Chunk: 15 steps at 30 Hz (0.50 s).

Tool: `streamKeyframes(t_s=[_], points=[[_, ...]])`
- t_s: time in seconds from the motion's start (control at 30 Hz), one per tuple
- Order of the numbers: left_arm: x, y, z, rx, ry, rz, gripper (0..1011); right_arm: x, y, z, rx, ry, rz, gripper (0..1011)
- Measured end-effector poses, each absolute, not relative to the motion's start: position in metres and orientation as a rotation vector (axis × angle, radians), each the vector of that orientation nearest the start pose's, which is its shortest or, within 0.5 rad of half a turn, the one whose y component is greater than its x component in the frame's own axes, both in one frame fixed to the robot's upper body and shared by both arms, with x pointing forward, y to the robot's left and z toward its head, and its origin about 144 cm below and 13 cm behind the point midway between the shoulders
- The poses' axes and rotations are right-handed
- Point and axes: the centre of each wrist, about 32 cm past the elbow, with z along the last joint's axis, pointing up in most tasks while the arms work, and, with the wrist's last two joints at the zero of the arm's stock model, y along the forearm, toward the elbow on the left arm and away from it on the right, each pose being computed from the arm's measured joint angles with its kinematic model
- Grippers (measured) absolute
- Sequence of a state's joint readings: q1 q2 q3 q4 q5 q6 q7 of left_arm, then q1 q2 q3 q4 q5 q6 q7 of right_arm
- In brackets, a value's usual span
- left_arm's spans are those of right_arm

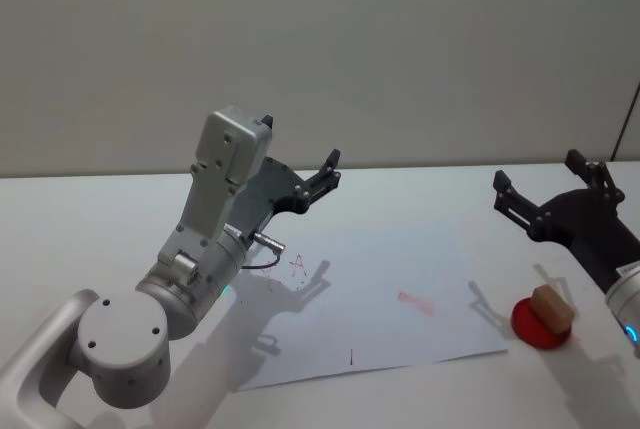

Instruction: Use the one hand to pick up the stamp and affix it onto the A4 paper.

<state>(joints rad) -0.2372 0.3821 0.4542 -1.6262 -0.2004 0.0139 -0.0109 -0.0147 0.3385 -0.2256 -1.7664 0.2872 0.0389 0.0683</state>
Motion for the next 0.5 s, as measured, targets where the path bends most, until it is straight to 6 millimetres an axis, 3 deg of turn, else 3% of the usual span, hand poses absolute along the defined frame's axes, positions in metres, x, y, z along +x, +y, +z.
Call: streamKeyframes(t_s=[0.5], points=[[0.4920,0.1984,1.2044,0.061,-0.268,1.124,1001,0.4433,-0.2370,1.1887,0.026,-0.075,-1.230,1001]])
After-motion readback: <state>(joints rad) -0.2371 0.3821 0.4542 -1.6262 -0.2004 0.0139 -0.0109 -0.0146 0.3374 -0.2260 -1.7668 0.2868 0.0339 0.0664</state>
